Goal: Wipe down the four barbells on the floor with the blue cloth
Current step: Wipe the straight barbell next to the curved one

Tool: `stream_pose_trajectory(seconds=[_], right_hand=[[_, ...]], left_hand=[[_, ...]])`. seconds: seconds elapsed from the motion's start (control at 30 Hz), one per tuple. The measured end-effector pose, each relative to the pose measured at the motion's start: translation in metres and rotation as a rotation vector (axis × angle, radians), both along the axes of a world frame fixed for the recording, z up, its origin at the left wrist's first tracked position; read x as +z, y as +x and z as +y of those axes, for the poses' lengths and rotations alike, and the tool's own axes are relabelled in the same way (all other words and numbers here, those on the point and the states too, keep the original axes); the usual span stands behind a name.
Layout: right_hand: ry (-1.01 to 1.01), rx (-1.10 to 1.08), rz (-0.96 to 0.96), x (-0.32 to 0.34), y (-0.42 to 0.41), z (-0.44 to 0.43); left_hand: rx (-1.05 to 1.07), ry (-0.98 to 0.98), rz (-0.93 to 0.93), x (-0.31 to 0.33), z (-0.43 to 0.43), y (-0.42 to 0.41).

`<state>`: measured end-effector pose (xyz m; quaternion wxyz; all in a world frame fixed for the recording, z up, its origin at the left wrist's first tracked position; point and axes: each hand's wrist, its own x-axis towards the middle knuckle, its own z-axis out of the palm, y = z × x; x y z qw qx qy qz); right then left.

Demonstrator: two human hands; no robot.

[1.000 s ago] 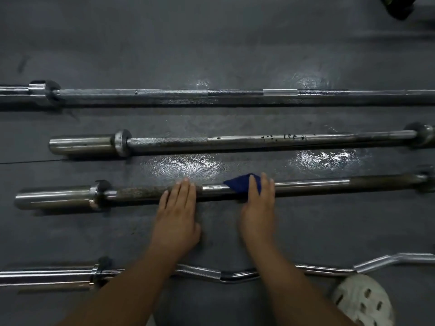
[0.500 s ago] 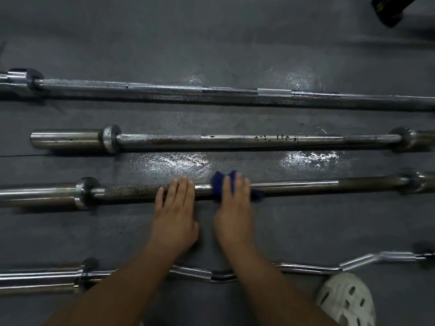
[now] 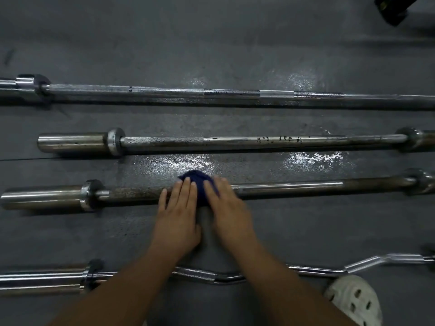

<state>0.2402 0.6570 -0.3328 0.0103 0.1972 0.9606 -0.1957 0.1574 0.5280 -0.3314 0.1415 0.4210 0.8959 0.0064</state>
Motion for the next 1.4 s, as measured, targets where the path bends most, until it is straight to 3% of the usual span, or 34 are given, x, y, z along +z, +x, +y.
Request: stream_pose_trajectory(seconds=[0.13, 0.2, 0.33, 0.37, 0.5, 0.63, 0.67, 0.8, 0.87, 0.97, 1.03, 1.13, 1.27, 1.3, 1.4], right_hand=[[0.003, -0.538, -0.101, 0.001, 0.023, 0.03], [-0.037, -0.507, -0.089, 0.006, 0.007, 0.009], [-0.038, 0.017, -0.001, -0.001, -0.006, -0.008], [-0.009, 0.005, -0.005, -0.006, 0.0, 0.004], [0.033, -0.503, -0.079, -0.001, 0.01, 0.014], [-0.228, -0.125, 0.005, 0.01, -0.021, -0.023], [-0.319, -0.131, 0.055, 0.018, -0.024, -0.017], [-0.667, -0.527, 0.328, 0.066, -0.026, 0.016], [-0.734, -0.607, 0.443, 0.072, -0.026, 0.018], [-0.306, -0.524, 0.142, 0.044, -0.017, 0.021], [-0.158, -0.528, 0.06, 0.02, -0.01, 0.019], [-0.158, -0.511, 0.155, 0.005, -0.019, -0.013], [-0.194, -0.012, 0.048, 0.0, -0.022, -0.035], [-0.134, -0.011, 0.054, -0.003, -0.018, -0.017], [0.043, -0.362, 0.006, -0.007, 0.0, 0.019]], left_hand=[[0.005, -0.016, -0.004, 0.002, 0.0, 0.001], [0.001, -0.011, -0.003, 0.001, 0.0, 0.001], [0.004, 0.004, -0.006, 0.001, 0.001, -0.001], [0.004, 0.002, -0.01, 0.002, 0.001, -0.001], [-0.005, -0.025, -0.011, 0.004, -0.001, 0.0], [0.006, 0.001, -0.025, 0.004, 0.0, -0.002], [0.011, 0.007, -0.027, 0.004, 0.0, -0.002], [-0.008, 0.011, -0.025, 0.004, -0.001, -0.003], [-0.011, 0.015, -0.028, 0.005, -0.002, -0.003], [0.005, 0.012, -0.031, 0.007, 0.0, -0.003], [0.023, 0.021, -0.034, 0.007, 0.001, -0.002], [0.021, 0.028, -0.011, 0.005, -0.002, -0.006], [-0.003, 0.053, 0.055, 0.002, -0.013, -0.014], [-0.012, 0.044, 0.054, 0.002, -0.014, -0.015], [-0.028, 0.005, 0.037, 0.003, -0.015, -0.018]])
